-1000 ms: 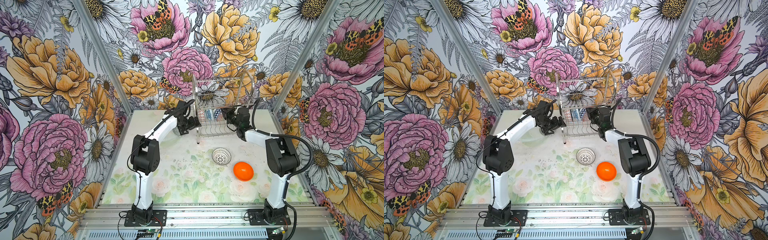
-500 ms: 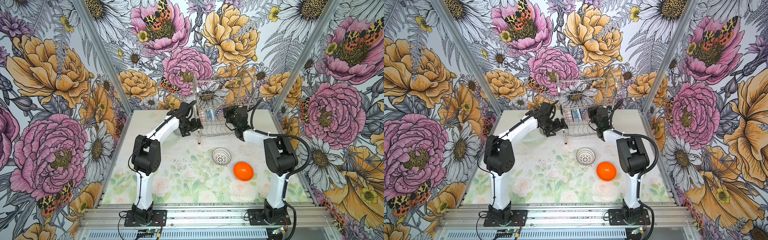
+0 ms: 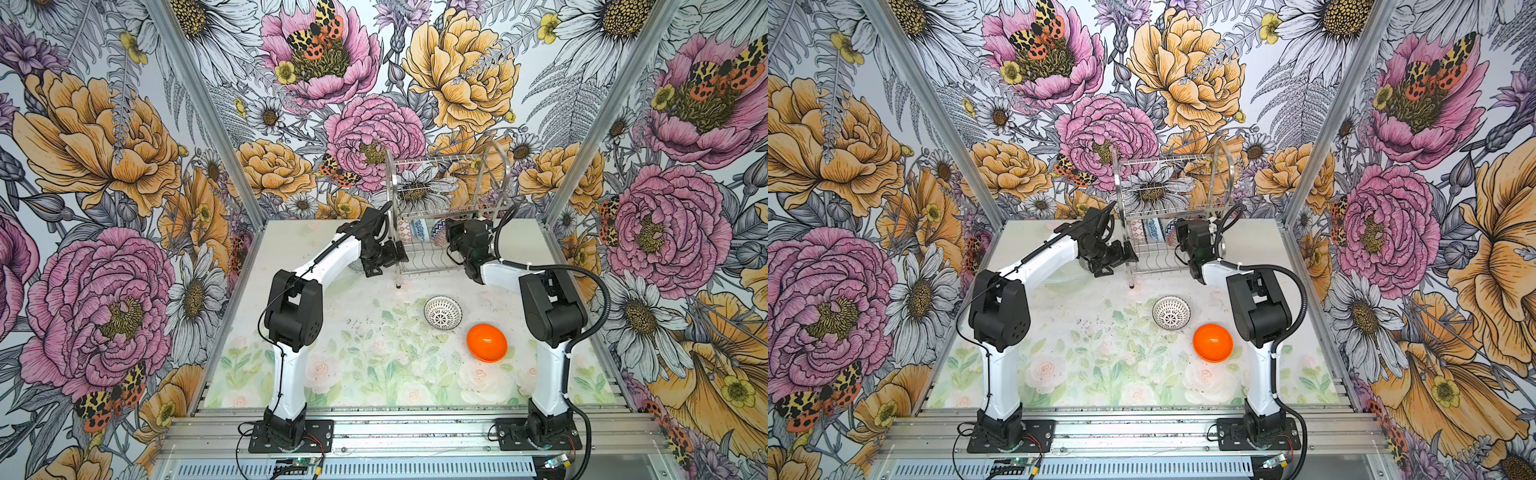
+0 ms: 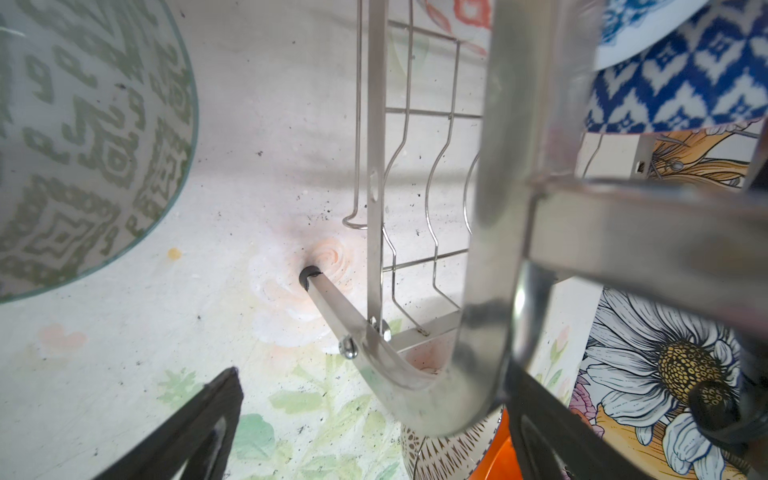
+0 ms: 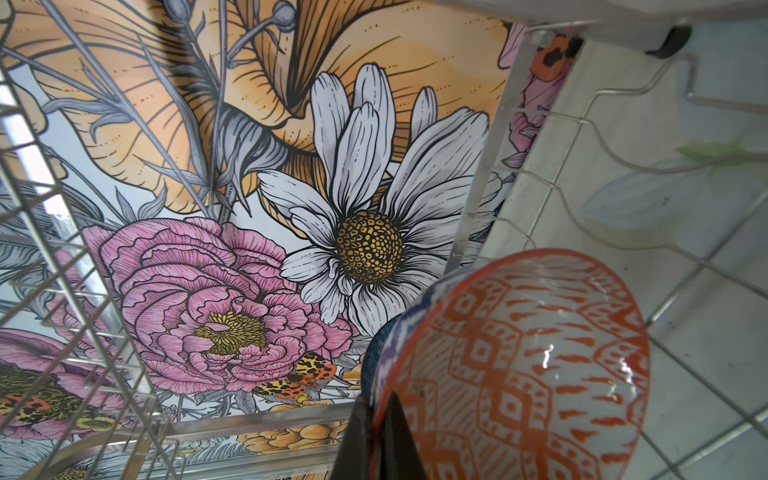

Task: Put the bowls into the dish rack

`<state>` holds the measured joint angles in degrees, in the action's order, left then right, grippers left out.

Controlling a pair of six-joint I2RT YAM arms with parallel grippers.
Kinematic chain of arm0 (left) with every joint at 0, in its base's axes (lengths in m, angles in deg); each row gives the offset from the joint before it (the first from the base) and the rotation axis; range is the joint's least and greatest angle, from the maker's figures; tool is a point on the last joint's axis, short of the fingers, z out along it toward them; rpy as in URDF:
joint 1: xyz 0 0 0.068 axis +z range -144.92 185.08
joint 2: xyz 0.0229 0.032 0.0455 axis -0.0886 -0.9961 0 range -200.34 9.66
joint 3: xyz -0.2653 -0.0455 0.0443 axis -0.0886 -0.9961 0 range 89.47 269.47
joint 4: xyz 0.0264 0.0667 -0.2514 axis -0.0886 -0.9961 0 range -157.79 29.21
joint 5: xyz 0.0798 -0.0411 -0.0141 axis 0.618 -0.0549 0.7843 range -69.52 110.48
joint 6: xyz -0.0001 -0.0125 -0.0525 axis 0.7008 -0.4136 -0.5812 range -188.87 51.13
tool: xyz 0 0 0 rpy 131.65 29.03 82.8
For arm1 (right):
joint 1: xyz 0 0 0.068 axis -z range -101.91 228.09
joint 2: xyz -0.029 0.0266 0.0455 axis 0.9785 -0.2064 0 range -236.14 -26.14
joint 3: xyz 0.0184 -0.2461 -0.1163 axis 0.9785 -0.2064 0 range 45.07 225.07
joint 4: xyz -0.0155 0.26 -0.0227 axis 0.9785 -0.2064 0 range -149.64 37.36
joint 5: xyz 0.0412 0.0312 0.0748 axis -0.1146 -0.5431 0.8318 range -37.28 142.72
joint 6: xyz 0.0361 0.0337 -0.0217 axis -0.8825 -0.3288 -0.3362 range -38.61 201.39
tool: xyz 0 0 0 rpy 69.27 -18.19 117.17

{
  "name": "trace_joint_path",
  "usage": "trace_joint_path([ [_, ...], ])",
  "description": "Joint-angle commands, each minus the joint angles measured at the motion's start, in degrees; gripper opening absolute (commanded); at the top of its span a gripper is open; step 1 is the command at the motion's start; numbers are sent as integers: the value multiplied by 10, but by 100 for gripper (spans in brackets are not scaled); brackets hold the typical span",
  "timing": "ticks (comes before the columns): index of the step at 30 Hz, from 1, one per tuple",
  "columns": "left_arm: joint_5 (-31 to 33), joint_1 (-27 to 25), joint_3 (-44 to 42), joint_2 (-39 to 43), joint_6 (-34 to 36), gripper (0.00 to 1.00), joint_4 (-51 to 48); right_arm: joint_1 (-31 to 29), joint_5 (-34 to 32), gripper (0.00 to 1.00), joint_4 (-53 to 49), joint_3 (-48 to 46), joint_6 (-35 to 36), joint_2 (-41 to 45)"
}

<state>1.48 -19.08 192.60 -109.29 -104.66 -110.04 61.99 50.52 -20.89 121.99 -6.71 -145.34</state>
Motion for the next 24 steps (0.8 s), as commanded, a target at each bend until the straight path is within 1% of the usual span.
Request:
trace_joint_path([
  [1,-7,-4,-15,18,14,99,6,-3,-14,0,47,37,-7,-13],
  [7,-7,-4,-28,27,16,99,6,-3,-4,0,75,58,-6,-36],
  [10,-8,-2,-32,27,17,99,6,-3,-10,0,87,64,-7,-43],
  [17,-12,3,-37,27,18,99,6,-3,-16,0,81,84,-6,-63],
  [24,-10,5,-42,33,22,98,6,0,0,0,74,95,6,-78],
])
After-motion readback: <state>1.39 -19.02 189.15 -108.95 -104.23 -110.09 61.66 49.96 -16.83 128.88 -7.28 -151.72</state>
